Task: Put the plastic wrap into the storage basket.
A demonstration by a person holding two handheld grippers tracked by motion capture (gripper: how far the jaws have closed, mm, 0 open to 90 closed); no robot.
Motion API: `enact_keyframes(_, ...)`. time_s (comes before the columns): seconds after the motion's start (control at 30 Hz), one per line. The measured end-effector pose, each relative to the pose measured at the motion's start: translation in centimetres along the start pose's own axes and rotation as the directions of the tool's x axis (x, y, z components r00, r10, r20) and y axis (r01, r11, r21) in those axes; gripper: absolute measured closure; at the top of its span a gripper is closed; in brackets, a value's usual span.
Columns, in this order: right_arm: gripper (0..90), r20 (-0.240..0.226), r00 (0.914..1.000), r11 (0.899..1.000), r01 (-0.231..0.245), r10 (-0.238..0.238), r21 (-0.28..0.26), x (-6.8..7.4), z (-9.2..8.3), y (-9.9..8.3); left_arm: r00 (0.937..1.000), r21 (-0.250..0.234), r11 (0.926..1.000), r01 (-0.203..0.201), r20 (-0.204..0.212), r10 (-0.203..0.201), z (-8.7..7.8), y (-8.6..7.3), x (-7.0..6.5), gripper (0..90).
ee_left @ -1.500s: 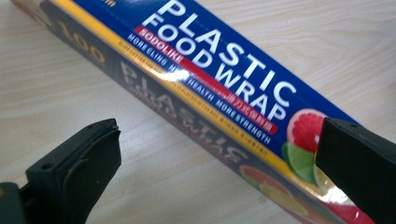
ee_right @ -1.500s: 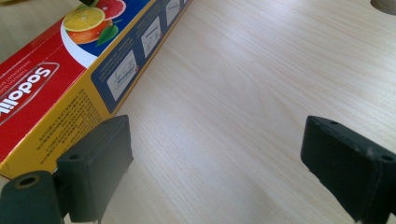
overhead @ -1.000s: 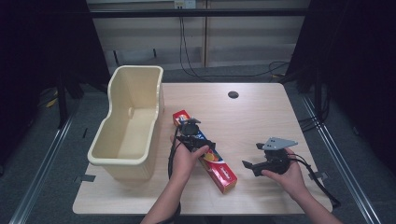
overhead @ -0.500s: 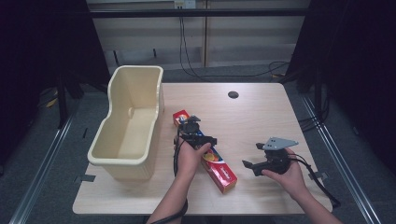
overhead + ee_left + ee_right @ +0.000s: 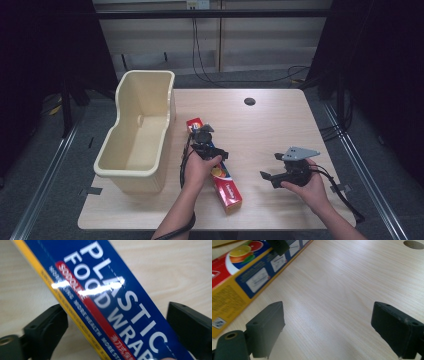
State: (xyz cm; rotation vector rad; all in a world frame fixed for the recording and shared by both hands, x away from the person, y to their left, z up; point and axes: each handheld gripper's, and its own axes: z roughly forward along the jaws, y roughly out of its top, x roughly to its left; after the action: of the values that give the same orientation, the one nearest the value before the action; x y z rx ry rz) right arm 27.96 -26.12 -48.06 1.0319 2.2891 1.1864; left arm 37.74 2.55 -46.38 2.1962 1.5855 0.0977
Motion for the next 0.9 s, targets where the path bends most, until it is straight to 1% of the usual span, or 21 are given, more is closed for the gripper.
enact_keyframes(0.03, 11.4, 0.001, 1.0000, 1.000, -0.001, 0.001, -0.002, -0.02, 0.02, 0.01, 1.0000, 0.031, 0.9995, 0.000, 0.004, 0.000, -0.26, -0.04, 0.13, 7.9)
enact_keyframes(0.1, 11.4, 0.000, 1.0000, 1.000, -0.003, 0.003, -0.003, -0.06, -0.02, 0.03, 1.0000, 0.038, 0.9993, 0.001, 0.000, -0.001, -0.41, -0.07, 0.16, 10.7)
enact_keyframes(0.13, 11.4, -0.003, 1.0000, 1.000, -0.006, 0.006, -0.003, -0.08, -0.05, 0.05, 0.9999, 0.044, 0.9990, -0.011, 0.000, 0.011, -0.49, -0.06, 0.24, 12.2)
enact_keyframes(0.17, 11.5, 0.009, 0.9999, 1.000, -0.004, 0.004, -0.007, -0.08, -0.08, 0.06, 0.9999, 0.044, 0.9990, -0.011, 0.000, 0.011, -0.49, -0.06, 0.24, 13.2)
enact_keyframes(0.2, 11.5, 0.003, 1.0000, 1.000, -0.007, 0.007, -0.009, -0.10, -0.11, 0.08, 0.9998, 0.047, 0.9987, -0.019, -0.003, 0.019, -0.53, -0.09, 0.31, 14.4)
enact_keyframes(0.27, 11.5, 0.000, 0.9999, 1.000, -0.010, 0.010, -0.009, -0.14, -0.17, 0.10, 0.9994, 0.072, 0.9968, -0.033, -0.008, 0.033, -0.75, -0.05, 0.31, 16.7)
enact_keyframes(0.3, 11.5, 0.000, 0.9999, 1.000, -0.010, 0.010, -0.009, -0.14, -0.17, 0.10, 0.9994, 0.072, 0.9968, -0.033, -0.008, 0.033, -0.75, -0.05, 0.31, 18.0)
enact_keyframes(0.33, 11.5, 0.003, 0.9999, 1.000, -0.011, 0.011, -0.012, -0.17, -0.22, 0.11, 0.9991, 0.079, 0.9960, -0.041, -0.010, 0.042, -0.83, -0.05, 0.25, 19.5)
enact_keyframes(0.37, 11.5, 0.003, 0.9999, 1.000, -0.011, 0.011, -0.012, -0.17, -0.22, 0.11, 0.9979, 0.074, 0.9953, -0.062, -0.016, 0.063, -0.86, -0.06, 0.19, 19.5)
enact_keyframes(0.43, 11.5, 0.012, 0.9999, 1.000, -0.012, 0.012, -0.016, -0.22, -0.27, 0.13, 0.9941, 0.096, 0.9898, -0.105, -0.018, 0.107, -1.10, -0.05, 0.19, 25.1)
enact_keyframes(0.47, 11.5, 0.012, 0.9998, 1.000, -0.013, 0.013, -0.016, -0.24, -0.30, 0.12, 0.9932, 0.088, 0.9898, -0.112, -0.022, 0.115, -1.09, -0.06, 0.14, 26.5)
enact_keyframes(0.5, 11.7, 0.008, 0.9999, 1.000, -0.011, 0.011, -0.016, -0.27, -0.30, 0.12, 0.9907, 0.095, 0.9866, -0.132, -0.021, 0.135, -1.18, -0.03, 0.22, 27.7)
enact_keyframes(0.53, 11.8, 0.008, 0.9999, 1.000, -0.013, 0.013, -0.016, -0.27, -0.31, 0.12, 0.9897, 0.089, 0.9869, -0.134, -0.038, 0.138, -1.15, -0.11, 0.20, 28.6)
enact_keyframes(0.57, 11.9, 0.009, 0.9999, 1.000, -0.013, 0.013, -0.018, -0.28, -0.32, 0.13, 0.9897, 0.089, 0.9869, -0.134, -0.038, 0.138, -1.15, -0.11, 0.20, 29.2)
enact_keyframes(0.6, 12.0, 0.009, 0.9998, 1.000, -0.015, 0.015, -0.020, -0.28, -0.34, 0.15, 0.9860, 0.064, 0.9858, -0.155, -0.051, 0.159, -1.02, -0.26, 0.23, 29.5)
enact_keyframes(0.63, 12.0, 0.009, 0.9998, 1.000, -0.016, 0.016, -0.020, -0.29, -0.35, 0.15, 0.9860, 0.064, 0.9858, -0.155, -0.051, 0.159, -1.02, -0.26, 0.23, 29.5)
enact_keyframes(0.67, 12.0, 0.008, 0.9998, 1.000, -0.017, 0.017, -0.019, -0.30, -0.35, 0.15, 0.9835, 0.052, 0.9838, -0.171, -0.050, 0.174, -0.98, -0.30, 0.18, 29.4)
enact_keyframes(0.77, 12.0, 0.010, 0.9998, 1.000, -0.017, 0.017, -0.019, -0.33, -0.34, 0.14, 0.9844, 0.042, 0.9853, -0.166, -0.054, 0.168, -0.96, -0.34, 0.16, 30.3)
enact_keyframes(0.8, 12.0, 0.011, 0.9998, 1.000, -0.017, 0.017, -0.019, -0.35, -0.31, 0.15, 0.9919, 0.038, 0.9928, -0.113, -0.053, 0.115, -0.96, -0.27, 0.16, 30.8)
enact_keyframes(0.83, 12.0, 0.011, 0.9998, 1.000, -0.017, 0.017, -0.019, -0.35, -0.31, 0.15, 0.9919, 0.038, 0.9928, -0.113, -0.053, 0.115, -0.96, -0.27, 0.16, 32.1)
enact_keyframes(0.9, 12.0, 0.007, 0.9998, 1.000, -0.019, 0.019, -0.020, -0.39, -0.31, 0.16, 0.9961, 0.072, 0.9952, -0.066, -0.053, 0.070, -0.86, 0.06, 0.14, 32.8)
